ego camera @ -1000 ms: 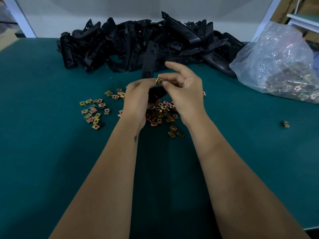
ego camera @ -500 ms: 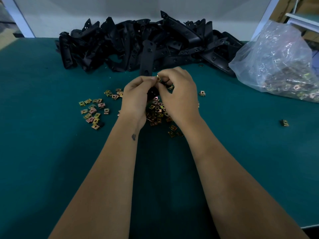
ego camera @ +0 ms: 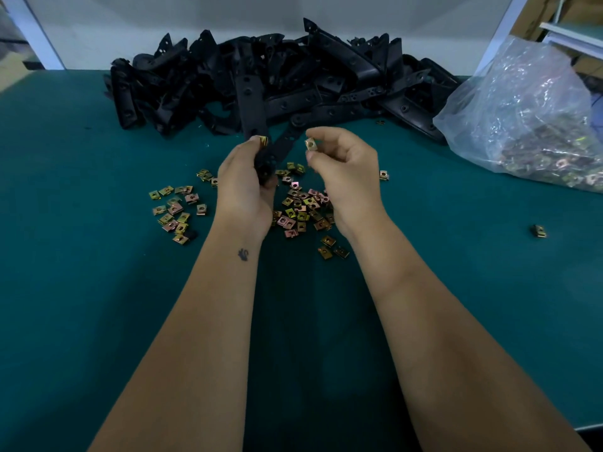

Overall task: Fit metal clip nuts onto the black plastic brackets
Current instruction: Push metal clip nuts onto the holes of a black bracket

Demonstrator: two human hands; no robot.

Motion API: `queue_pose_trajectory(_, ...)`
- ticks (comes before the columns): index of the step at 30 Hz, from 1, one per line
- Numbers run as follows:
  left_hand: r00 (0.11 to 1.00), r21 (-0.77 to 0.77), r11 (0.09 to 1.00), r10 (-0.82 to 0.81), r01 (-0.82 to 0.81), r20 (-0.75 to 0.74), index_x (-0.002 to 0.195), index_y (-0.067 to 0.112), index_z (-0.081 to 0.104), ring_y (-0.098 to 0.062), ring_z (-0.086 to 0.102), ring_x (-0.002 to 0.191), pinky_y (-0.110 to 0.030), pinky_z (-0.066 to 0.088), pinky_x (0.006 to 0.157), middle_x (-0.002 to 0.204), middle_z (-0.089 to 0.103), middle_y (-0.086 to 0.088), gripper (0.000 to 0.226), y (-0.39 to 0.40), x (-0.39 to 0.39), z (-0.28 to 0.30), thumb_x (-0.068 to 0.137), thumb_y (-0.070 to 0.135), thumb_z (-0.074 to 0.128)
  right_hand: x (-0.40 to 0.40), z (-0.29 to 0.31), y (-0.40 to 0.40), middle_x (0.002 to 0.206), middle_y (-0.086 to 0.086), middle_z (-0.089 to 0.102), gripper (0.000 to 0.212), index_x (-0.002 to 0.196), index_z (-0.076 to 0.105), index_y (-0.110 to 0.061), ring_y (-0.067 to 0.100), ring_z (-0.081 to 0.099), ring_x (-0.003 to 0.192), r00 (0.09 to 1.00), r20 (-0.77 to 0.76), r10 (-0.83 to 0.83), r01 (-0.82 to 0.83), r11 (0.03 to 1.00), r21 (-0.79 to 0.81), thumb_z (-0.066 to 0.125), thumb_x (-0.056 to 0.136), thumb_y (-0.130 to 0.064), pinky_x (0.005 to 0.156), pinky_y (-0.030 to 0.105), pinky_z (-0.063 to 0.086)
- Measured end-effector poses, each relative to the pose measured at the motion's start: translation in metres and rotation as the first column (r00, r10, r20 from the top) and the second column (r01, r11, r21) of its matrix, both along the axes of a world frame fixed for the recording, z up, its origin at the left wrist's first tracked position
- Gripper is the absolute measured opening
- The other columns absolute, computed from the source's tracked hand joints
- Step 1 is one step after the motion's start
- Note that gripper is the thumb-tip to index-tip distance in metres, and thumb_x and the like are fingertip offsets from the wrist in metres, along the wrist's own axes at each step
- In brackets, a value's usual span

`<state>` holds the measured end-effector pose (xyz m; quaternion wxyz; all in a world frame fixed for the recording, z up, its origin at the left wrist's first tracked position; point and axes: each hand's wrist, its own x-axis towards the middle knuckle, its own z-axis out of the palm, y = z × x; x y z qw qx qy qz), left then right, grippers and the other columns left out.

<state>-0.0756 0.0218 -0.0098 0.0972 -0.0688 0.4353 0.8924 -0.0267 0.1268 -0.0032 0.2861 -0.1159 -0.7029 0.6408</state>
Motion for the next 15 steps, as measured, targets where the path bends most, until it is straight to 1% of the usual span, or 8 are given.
queue_pose_trajectory(2,1.000,0.006,1.000,0.003,-0.003,-0.002,0.081,0.015,0.063,-0.009,0.056,0.067,-0.016,0.043,0.049,0.078,0.066,0.001,0.020,0.0015,0.0007,-0.0003,0.099,0.016,0.055,-0.0004,0.0002,-0.0009,0.078,-0.005,0.063,0.032,0.091,0.073,-0.020,0.007,0.054,0.073,0.999,0.004,0.042,-0.041,0.988,-0.148,0.058,0.085,0.007,0.071,0.018,0.047)
queue_pose_trajectory(5,1.000,0.006,1.000,0.011,-0.011,-0.026,0.082,0.015,0.061,-0.004,0.057,0.060,-0.017,0.043,0.049,0.069,0.067,0.007,0.020,0.0026,0.0017,-0.0002,0.100,0.017,0.052,-0.0013,0.0006,-0.0022,0.076,-0.002,0.064,0.031,0.087,0.075,-0.014,0.010,0.053,0.071,0.997,-0.002,0.074,-0.071,0.943,-0.325,0.053,0.086,0.009,0.073,0.025,0.046)
queue_pose_trajectory(7,0.999,-0.005,1.000,0.015,-0.015,-0.049,0.082,0.015,0.059,-0.001,0.057,0.055,-0.017,0.044,0.050,0.065,0.067,0.009,0.022,0.0024,0.0026,0.0000,0.102,0.017,0.050,-0.0016,0.0010,-0.0030,0.073,0.001,0.062,0.028,0.087,0.073,-0.012,0.010,0.053,0.066,0.996,-0.007,0.090,-0.084,0.907,-0.412,0.053,0.086,0.009,0.070,0.025,0.047)
queue_pose_trajectory(8,0.998,-0.019,1.000,0.011,-0.012,-0.066,0.082,0.015,0.059,-0.001,0.057,0.057,-0.017,0.045,0.052,0.067,0.067,0.009,0.023,0.0022,0.0031,-0.0002,0.103,0.017,0.049,-0.0018,0.0013,-0.0033,0.072,0.002,0.061,0.027,0.088,0.072,-0.010,0.010,0.053,0.064,0.995,-0.012,0.103,-0.097,0.886,-0.452,0.053,0.087,0.009,0.068,0.024,0.047)
queue_pose_trajectory(10,0.996,-0.059,0.998,-0.004,-0.001,-0.094,0.084,0.015,0.058,-0.002,0.058,0.064,-0.017,0.047,0.058,0.076,0.067,0.008,0.023,0.0021,0.0045,-0.0003,0.105,0.019,0.047,-0.0020,0.0013,-0.0032,0.070,0.004,0.060,0.025,0.089,0.069,-0.007,0.011,0.054,0.063,0.990,-0.027,0.137,-0.132,0.851,-0.508,0.052,0.088,0.010,0.064,0.022,0.048)
queue_pose_trajectory(12,0.994,-0.099,0.995,-0.016,0.006,-0.107,0.086,0.014,0.057,-0.004,0.060,0.070,-0.019,0.049,0.062,0.083,0.066,0.005,0.023,0.0027,0.0055,-0.0010,0.105,0.020,0.045,-0.0021,0.0011,-0.0032,0.071,0.004,0.061,0.023,0.091,0.068,-0.006,0.011,0.056,0.064,0.984,-0.047,0.173,-0.171,0.830,-0.530,0.052,0.089,0.011,0.064,0.022,0.050)
queue_pose_trajectory(15,0.991,-0.126,0.992,-0.032,0.016,-0.131,0.089,0.013,0.056,-0.006,0.063,0.075,-0.021,0.052,0.070,0.087,0.066,0.001,0.021,0.0044,0.0066,-0.0020,0.105,0.020,0.045,-0.0025,0.0003,-0.0033,0.069,0.002,0.065,0.019,0.090,0.065,-0.007,0.010,0.060,0.063,0.978,-0.077,0.196,-0.205,0.801,-0.563,0.056,0.089,0.010,0.064,0.022,0.053)
